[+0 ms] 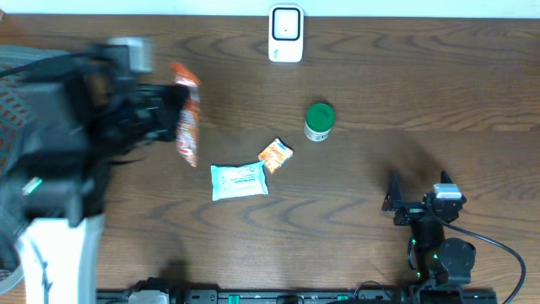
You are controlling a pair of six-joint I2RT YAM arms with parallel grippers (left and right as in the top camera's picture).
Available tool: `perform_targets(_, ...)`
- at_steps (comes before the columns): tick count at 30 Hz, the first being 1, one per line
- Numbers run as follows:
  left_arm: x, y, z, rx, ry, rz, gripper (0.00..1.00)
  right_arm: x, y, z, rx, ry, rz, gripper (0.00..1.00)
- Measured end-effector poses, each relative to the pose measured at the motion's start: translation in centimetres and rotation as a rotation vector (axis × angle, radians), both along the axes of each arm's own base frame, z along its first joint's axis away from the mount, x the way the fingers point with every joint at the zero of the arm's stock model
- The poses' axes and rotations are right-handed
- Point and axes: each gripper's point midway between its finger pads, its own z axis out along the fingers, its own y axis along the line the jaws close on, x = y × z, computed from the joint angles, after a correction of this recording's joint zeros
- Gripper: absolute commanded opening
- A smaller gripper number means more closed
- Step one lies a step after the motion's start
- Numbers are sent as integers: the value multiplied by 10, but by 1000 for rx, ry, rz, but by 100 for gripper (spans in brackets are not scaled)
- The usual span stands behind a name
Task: Scan the item barcode
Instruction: 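Lift the Top bar out and carry it toward the scanner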
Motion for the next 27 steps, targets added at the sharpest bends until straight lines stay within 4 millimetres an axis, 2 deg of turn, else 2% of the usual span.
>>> perform_targets(6, 11, -71, -106, 116, 283, -175, 7, 0, 0, 0, 0, 0, 0, 99)
perform_targets(9, 14, -105, -150, 180, 372, -251, 7, 0, 0, 0, 0, 1, 0, 99)
perform_targets(16, 12, -177, -227, 270, 444, -408, 7, 0, 0, 0, 0, 0, 0, 99)
perform_targets(20, 5, -204, -274, 356, 472, -451, 7, 0, 0, 0, 0, 0, 0, 99)
perform_targets(24, -1, -218, -307, 417, 483, -475, 7, 0, 0, 0, 0, 0, 0, 99)
perform_targets(25, -4, -222, -315, 429, 488, -484, 10, 0, 0, 0, 0, 0, 0, 99)
perform_targets(26, -6, -225, -320, 438, 490, -491, 34, 0, 0, 0, 0, 0, 0, 99)
perform_targets(27, -8, -228, -325, 446, 491, -497, 69, 0, 0, 0, 0, 0, 0, 99)
